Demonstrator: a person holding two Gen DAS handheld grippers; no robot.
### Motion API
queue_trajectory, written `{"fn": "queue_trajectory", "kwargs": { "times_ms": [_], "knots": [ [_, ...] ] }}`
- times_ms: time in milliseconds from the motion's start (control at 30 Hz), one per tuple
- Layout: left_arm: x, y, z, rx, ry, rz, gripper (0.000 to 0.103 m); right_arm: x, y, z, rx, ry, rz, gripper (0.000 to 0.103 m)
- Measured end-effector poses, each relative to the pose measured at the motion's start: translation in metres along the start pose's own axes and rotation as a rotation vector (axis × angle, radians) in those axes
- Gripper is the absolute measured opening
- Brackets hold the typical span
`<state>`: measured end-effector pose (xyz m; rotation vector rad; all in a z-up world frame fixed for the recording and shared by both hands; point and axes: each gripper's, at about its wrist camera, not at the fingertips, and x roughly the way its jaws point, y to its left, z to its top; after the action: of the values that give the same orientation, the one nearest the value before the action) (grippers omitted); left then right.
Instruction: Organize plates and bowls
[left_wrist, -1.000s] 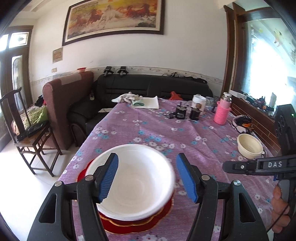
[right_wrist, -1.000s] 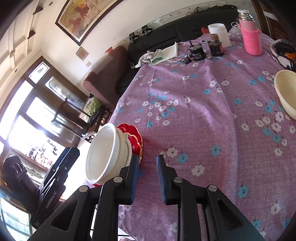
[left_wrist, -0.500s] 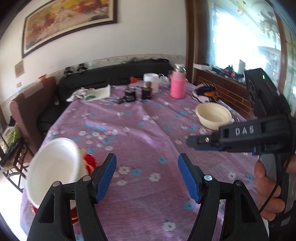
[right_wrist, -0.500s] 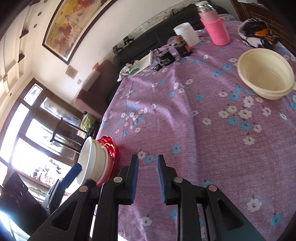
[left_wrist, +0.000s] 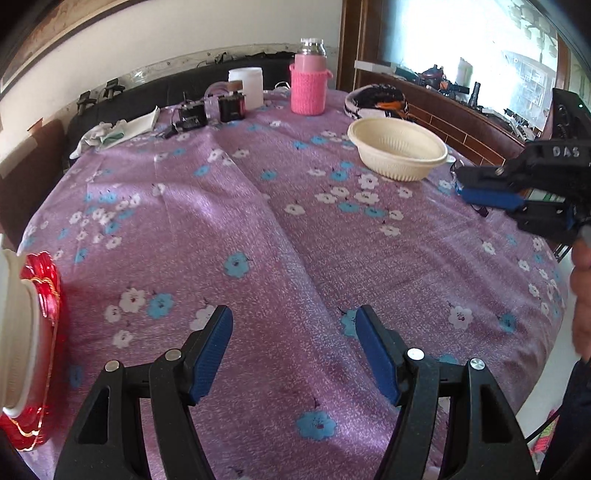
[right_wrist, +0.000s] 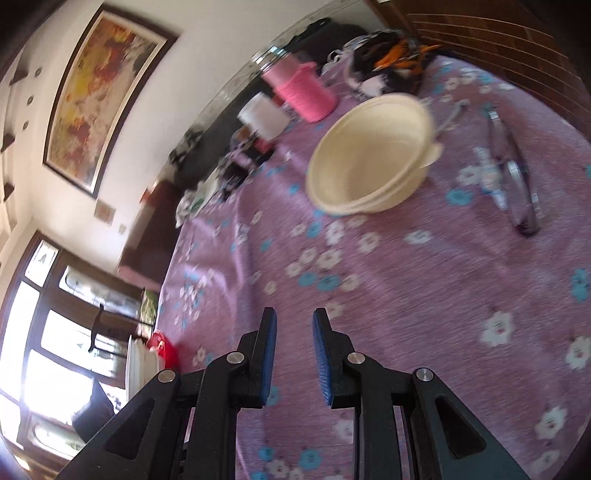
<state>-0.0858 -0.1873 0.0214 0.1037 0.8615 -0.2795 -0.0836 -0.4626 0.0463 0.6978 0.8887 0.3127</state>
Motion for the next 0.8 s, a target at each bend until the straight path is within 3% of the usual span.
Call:
{"fn": "queue_trajectory", "kwargs": {
  "times_ms": [167,267,367,433,667,700,800],
  "knots": [
    [0.017,0.0,-0.006,-0.001,0.051,-0.002,0.068,-0.022,-0.019,0.024,0.037,-0.084,-0.066,0.022],
    [0.015,-0.002,-0.008,0.011,0.032,-0.007,0.068,-0.022,-0.022,0.04,0.057,-0.108,-0.101,0.022],
    [0.014,0.0,-0.008,0.004,0.03,-0.021,0.068,-0.012,-0.027,0.056,0.093,-0.122,-0.144,0.022],
    [0.014,0.002,-0.009,-0.001,0.031,-0.03,0.068,0.001,-0.033,0.067,0.129,-0.105,-0.201,0.03],
    [0.011,0.002,-0.01,-0.003,0.022,-0.053,0.069,0.038,-0.056,0.08,0.228,-0.083,-0.237,0.031],
    [0.011,0.003,-0.01,-0.005,0.02,-0.057,0.068,0.041,-0.058,0.079,0.231,-0.079,-0.228,0.021],
    [0.01,0.005,-0.01,-0.017,0.014,-0.07,0.068,0.038,-0.055,0.072,0.22,-0.092,-0.208,0.01]
  ]
}}
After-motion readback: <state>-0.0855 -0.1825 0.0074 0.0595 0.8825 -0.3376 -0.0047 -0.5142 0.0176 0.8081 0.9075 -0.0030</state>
